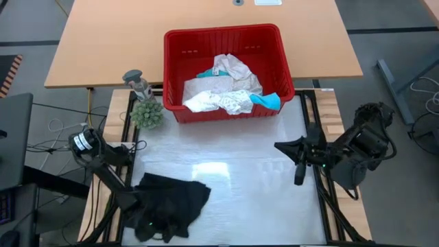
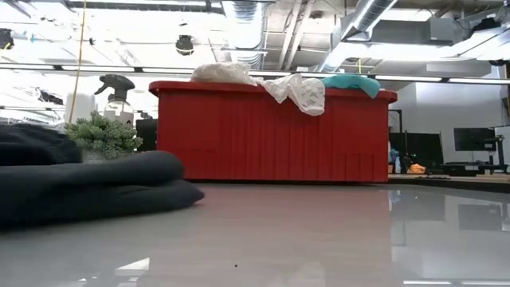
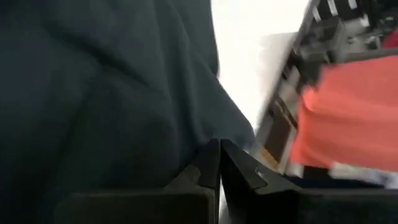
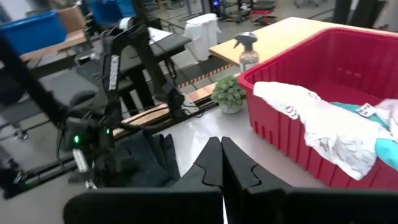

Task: Fold Laundry from Bin
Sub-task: Move the black shorts to the bottom left of the table

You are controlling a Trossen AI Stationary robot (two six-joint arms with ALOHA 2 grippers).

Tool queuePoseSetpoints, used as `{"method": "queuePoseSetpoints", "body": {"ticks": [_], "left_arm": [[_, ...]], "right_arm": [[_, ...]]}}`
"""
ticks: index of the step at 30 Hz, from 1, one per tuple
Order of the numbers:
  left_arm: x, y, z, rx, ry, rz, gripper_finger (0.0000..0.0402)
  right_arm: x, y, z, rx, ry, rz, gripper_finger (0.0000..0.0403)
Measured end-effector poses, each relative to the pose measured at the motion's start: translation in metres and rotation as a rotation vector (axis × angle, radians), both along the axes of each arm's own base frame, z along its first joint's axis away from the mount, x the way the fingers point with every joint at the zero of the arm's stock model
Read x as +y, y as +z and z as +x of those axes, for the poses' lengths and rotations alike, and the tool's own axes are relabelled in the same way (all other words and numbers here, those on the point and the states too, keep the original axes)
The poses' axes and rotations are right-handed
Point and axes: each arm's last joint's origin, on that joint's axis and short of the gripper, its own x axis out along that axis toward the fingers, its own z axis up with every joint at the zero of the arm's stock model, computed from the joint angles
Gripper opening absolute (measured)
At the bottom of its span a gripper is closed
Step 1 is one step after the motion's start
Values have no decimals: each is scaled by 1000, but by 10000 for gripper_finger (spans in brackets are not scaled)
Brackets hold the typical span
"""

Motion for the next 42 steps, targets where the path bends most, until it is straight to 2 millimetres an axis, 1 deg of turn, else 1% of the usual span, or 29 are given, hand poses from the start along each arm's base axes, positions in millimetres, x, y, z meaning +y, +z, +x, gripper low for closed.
{"method": "queuePoseSetpoints", "body": {"ticks": [3,5,7,9,12,16,19,21,24,26,28,30,32,34,36,39,42], "left_arm": [[-13,8,-9,-1,35,-84,0],[-20,16,-10,-16,98,-134,0],[-23,25,-5,-59,180,-142,0],[-24,37,4,-126,247,-125,0],[-25,54,17,-169,275,-86,0],[-28,78,27,-182,323,-15,0],[-21,91,23,-69,315,165,0],[-16,95,16,4,310,258,0],[-12,91,-1,135,303,314,0],[-15,85,-16,287,278,269,0],[-18,78,-29,393,288,216,0],[-22,74,-41,444,341,160,0],[-25,71,-48,481,389,104,0],[-29,67,-48,501,382,98,0],[-33,63,-46,484,375,86,0],[-40,57,-39,415,382,61,0],[-43,56,-35,344,396,50,0]], "right_arm": [[4,0,-4,7,32,-17,16],[7,0,-6,7,49,-18,16],[9,0,-8,7,63,-19,16],[11,0,-10,6,72,-20,16],[12,0,-11,9,83,-34,16],[15,0,-13,9,99,-36,16],[16,0,-15,8,109,-37,16],[17,0,-16,8,115,-37,16],[19,0,-17,8,125,-37,16],[20,0,-19,8,134,-38,16],[21,0,-20,8,143,-39,16],[23,0,-22,7,150,-41,16],[23,0,-23,7,154,-41,16],[24,0,-23,7,158,-40,16],[24,0,-23,7,158,-42,16],[24,0,-23,8,158,-45,16],[23,0,-23,9,157,-48,16]]}}
